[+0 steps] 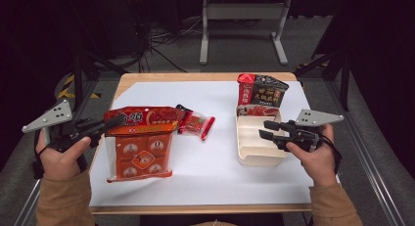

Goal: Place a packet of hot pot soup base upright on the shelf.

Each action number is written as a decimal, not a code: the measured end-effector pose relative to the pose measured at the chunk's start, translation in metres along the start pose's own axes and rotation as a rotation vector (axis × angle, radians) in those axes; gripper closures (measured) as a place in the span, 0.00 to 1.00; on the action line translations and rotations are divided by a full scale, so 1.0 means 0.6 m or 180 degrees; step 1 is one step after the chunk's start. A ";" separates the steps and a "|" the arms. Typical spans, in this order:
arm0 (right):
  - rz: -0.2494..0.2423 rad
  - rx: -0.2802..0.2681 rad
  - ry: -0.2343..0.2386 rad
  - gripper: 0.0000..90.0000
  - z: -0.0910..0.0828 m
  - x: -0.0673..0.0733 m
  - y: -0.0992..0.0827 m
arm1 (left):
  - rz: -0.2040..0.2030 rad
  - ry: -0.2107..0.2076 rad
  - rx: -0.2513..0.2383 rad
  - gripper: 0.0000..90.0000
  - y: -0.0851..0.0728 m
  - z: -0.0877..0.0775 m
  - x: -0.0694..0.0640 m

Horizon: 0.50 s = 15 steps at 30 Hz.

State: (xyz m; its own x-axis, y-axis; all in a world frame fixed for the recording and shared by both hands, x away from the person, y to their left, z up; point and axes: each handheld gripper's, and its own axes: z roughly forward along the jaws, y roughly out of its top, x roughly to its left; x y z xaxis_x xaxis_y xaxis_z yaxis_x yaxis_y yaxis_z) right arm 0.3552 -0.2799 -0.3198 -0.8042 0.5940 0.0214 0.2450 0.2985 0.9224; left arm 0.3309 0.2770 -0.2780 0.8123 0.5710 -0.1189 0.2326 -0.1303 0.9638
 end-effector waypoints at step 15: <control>-0.0107 -0.0097 0.0234 0.63 0.033 0.025 0.022 | 0.0219 -0.0147 -0.0186 1.00 0.020 0.020 -0.042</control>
State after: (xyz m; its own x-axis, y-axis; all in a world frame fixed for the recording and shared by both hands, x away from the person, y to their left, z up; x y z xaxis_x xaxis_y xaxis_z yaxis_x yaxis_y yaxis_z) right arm 0.3572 -0.2522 -0.3150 -0.8496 0.5272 0.0174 0.2014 0.2937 0.9344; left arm 0.3195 0.2513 -0.2659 0.8493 0.5243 -0.0615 0.1450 -0.1196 0.9822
